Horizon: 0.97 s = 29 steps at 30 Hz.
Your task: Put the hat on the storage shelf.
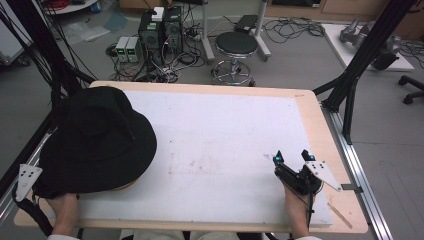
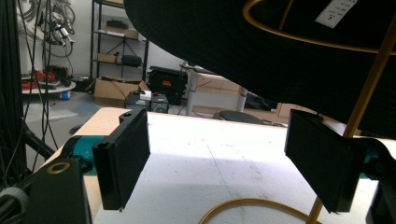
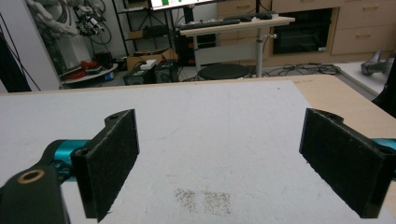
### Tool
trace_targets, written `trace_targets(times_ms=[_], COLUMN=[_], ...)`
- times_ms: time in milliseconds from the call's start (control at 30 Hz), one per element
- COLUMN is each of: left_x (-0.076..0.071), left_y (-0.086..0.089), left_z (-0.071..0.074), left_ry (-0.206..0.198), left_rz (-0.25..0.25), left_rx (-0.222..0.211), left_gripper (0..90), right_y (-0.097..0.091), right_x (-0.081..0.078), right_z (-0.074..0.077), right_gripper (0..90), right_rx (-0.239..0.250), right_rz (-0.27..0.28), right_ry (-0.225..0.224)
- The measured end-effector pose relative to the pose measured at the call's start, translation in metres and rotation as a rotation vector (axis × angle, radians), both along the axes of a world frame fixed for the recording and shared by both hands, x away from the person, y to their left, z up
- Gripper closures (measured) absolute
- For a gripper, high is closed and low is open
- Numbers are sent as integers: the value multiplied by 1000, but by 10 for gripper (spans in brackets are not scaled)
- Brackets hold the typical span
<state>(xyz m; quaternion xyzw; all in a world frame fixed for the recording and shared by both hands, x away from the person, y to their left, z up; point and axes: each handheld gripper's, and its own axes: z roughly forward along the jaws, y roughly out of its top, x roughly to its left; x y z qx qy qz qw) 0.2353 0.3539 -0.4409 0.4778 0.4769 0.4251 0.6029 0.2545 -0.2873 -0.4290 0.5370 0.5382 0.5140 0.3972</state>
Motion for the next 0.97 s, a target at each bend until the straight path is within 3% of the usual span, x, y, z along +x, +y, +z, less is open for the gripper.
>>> trace_targets(times_ms=[700,967], left_x=[1,1], left_y=[0,0], left_z=[0,0], left_ry=[2,2], left_rz=[1,1], left_rx=[-1,2], left_gripper=[225,225], right_y=[-1,-3], right_x=[0,3], right_z=[-2,-3], right_gripper=[110,110], right_rx=[13,-22], right_rz=[9,8], right_ry=[19,31])
